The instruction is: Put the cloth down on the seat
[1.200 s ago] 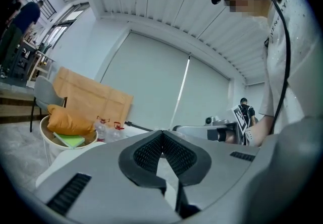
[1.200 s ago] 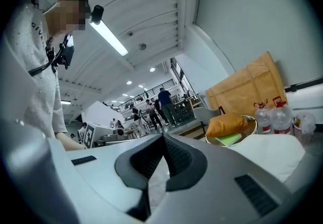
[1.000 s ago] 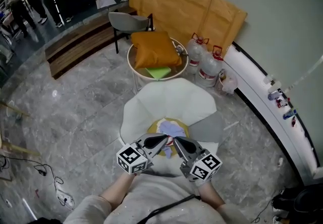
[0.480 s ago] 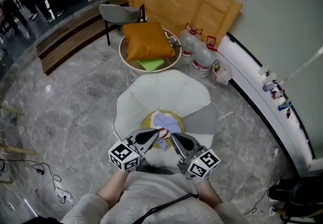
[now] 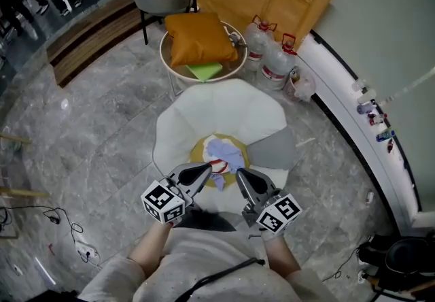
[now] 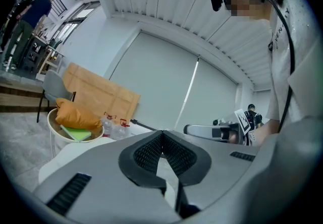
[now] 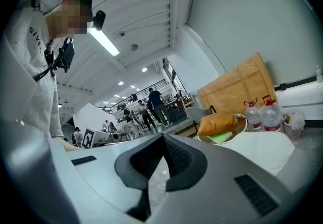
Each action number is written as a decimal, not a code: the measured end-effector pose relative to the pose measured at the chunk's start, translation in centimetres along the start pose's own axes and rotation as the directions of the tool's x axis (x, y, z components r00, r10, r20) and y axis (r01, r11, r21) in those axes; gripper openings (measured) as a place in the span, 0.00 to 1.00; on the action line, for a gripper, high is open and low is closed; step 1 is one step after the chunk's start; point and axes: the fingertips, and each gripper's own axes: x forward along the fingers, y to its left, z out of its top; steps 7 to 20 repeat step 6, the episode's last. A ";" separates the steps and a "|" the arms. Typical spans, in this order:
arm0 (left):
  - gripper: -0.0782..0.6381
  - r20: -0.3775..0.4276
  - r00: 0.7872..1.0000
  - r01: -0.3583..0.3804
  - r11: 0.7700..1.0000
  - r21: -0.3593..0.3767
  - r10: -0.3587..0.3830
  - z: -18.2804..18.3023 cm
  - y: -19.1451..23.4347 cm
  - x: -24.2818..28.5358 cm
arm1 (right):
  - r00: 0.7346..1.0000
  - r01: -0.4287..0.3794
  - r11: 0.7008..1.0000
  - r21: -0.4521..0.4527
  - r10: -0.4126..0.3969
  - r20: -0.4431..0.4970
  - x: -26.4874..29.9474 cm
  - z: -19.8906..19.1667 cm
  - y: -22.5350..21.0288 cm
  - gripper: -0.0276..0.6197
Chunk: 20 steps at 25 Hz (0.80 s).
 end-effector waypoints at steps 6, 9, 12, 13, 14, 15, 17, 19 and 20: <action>0.13 0.000 1.000 -0.028 1.000 -0.013 0.028 -0.4 2.0 -0.9 | 1.000 0.007 1.000 -0.008 -0.007 0.009 1.4 -0.2 -0.6 0.07; 0.13 0.000 1.000 -0.028 1.000 -0.013 0.028 -0.4 2.0 -0.9 | 1.000 0.007 1.000 -0.008 -0.007 0.009 1.4 -0.2 -0.6 0.07; 0.13 0.000 1.000 -0.028 1.000 -0.013 0.028 -0.4 2.0 -0.9 | 1.000 0.007 1.000 -0.008 -0.007 0.009 1.4 -0.2 -0.6 0.07; 0.13 0.000 1.000 -0.028 1.000 -0.013 0.028 -0.4 2.0 -0.9 | 1.000 0.007 1.000 -0.008 -0.007 0.009 1.4 -0.2 -0.6 0.07; 0.13 0.000 1.000 -0.028 1.000 -0.013 0.028 -0.4 2.0 -0.9 | 1.000 0.007 1.000 -0.008 -0.007 0.009 1.4 -0.2 -0.6 0.07; 0.13 0.000 1.000 -0.028 1.000 -0.013 0.028 -0.4 2.0 -0.9 | 1.000 0.007 1.000 -0.008 -0.007 0.009 1.4 -0.2 -0.6 0.07; 0.13 0.000 1.000 -0.028 1.000 -0.013 0.028 -0.4 2.0 -0.9 | 1.000 0.007 1.000 -0.008 -0.007 0.009 1.4 -0.2 -0.6 0.07; 0.13 0.000 1.000 -0.028 1.000 -0.013 0.028 -0.4 2.0 -0.9 | 1.000 0.007 1.000 -0.008 -0.007 0.009 1.4 -0.2 -0.6 0.07; 0.13 0.000 1.000 -0.028 1.000 -0.013 0.028 -0.4 2.0 -0.9 | 1.000 0.007 1.000 -0.008 -0.007 0.009 1.4 -0.2 -0.6 0.07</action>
